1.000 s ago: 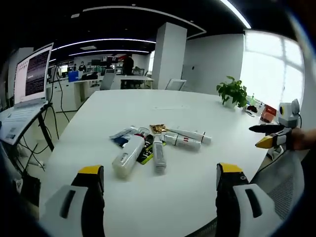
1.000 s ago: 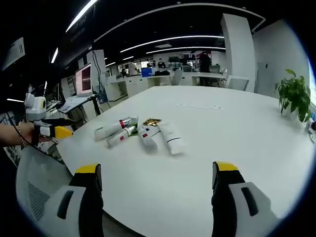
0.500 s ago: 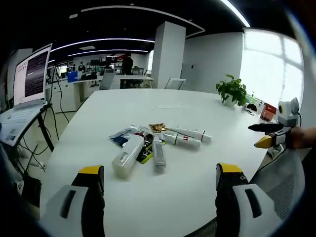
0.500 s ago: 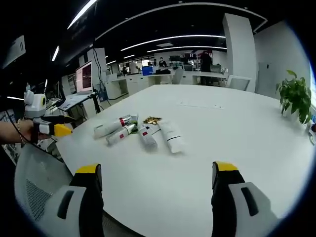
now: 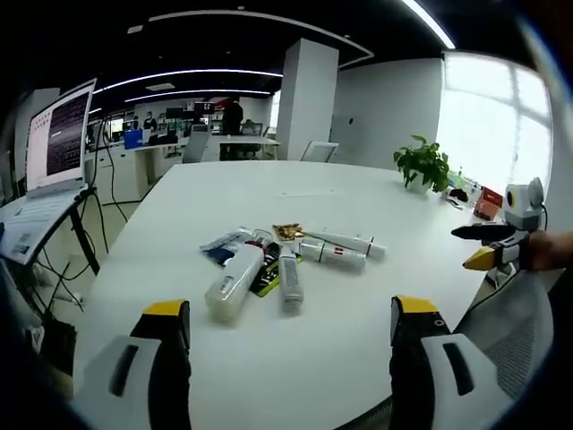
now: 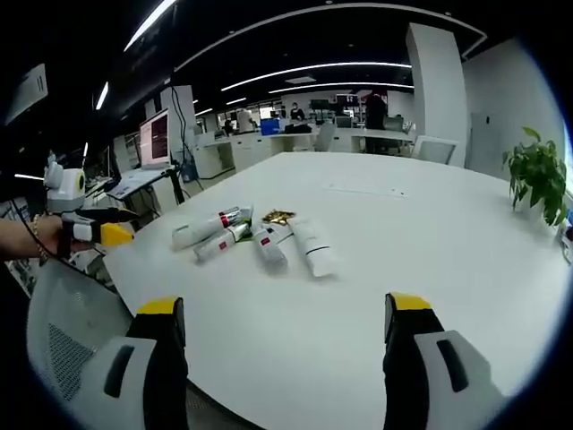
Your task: Arrange the skincare products in the storage area until every visible bottle or jar stands upright without overlapping.
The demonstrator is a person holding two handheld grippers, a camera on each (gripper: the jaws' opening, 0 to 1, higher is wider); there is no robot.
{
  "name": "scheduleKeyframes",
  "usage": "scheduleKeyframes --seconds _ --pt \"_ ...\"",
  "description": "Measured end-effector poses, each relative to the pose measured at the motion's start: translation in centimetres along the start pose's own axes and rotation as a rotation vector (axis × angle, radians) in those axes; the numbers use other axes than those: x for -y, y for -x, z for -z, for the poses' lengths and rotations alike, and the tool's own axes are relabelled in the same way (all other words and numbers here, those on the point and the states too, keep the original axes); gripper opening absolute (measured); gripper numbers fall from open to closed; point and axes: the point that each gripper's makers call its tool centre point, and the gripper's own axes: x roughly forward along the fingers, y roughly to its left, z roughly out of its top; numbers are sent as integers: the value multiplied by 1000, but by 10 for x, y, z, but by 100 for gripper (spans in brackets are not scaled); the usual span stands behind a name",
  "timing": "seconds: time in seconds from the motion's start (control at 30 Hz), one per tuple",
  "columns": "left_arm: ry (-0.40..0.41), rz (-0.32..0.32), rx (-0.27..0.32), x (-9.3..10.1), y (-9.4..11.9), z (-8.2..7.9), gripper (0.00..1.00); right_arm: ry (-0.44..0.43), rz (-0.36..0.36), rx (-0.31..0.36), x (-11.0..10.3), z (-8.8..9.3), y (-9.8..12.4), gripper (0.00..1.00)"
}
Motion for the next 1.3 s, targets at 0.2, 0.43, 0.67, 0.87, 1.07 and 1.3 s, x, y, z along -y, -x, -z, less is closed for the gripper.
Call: scheduleKeyframes --seconds 0.2,0.43,0.67,0.87,1.07,1.3 --pt "-3 0 -3 0 0 1 86 -7 4 1 1 0 1 92" --pt "-4 0 -3 0 0 1 86 -7 4 0 1 1 0 92" --pt "-3 -4 -1 0 0 0 86 -6 2 -4 1 2 0 91" --pt "-4 -6 -3 0 0 0 86 -5 1 -7 0 2 0 91" --pt "-5 -13 -6 -3 0 1 86 -8 0 -11 1 3 0 91" --pt "23 -28 -4 -6 -1 1 86 -7 -1 -12 1 3 -1 91"
